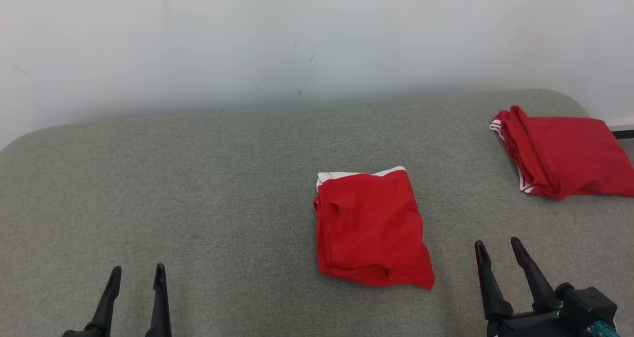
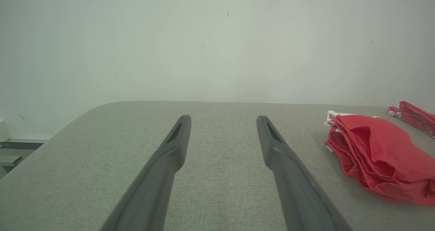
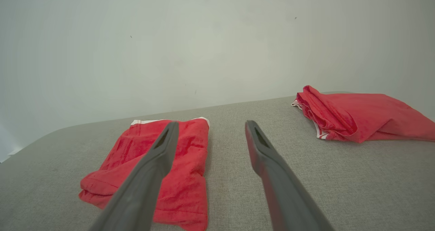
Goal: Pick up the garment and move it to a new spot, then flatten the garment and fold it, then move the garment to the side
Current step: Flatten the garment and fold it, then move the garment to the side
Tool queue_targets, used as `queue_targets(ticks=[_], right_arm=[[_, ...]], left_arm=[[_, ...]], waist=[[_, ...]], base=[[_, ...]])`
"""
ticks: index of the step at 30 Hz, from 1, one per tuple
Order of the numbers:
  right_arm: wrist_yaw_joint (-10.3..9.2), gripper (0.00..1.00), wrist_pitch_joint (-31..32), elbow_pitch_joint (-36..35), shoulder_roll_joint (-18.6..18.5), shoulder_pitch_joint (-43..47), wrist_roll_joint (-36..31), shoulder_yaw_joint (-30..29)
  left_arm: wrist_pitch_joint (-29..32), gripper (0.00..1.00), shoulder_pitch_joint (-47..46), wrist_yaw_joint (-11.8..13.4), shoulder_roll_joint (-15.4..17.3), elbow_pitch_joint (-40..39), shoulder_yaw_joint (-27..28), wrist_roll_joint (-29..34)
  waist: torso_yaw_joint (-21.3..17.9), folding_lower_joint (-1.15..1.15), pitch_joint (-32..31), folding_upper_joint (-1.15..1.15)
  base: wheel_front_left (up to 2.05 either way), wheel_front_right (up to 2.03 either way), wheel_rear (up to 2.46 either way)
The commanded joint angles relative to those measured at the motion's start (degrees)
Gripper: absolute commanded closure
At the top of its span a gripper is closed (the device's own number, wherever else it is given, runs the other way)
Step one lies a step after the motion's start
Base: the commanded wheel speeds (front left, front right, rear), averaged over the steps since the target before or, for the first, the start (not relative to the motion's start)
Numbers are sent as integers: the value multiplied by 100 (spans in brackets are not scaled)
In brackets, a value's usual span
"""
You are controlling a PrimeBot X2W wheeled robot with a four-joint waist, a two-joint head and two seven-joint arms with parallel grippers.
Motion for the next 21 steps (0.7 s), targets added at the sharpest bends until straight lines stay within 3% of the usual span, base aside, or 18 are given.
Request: queue_targets(ticks=[1,16,21], right_arm=[[-17,0,-6,12,-26,-42,-54,8],[-17,0,-6,42,-34,-124,-3,39],[-17,0,-6,209,-208,-417,21,260]], left_arm=[[-22,0,30,-8,-12,5,24,45],[-22,0,-51,-43,-50,50,48,99],[-22,0,-96,-11,-57,62,7,114]], waist=[[-3,0,-2,0],[42,0,30,0],[123,0,85,0]], base=[[0,0,0],[0,0,0],[0,0,0]])
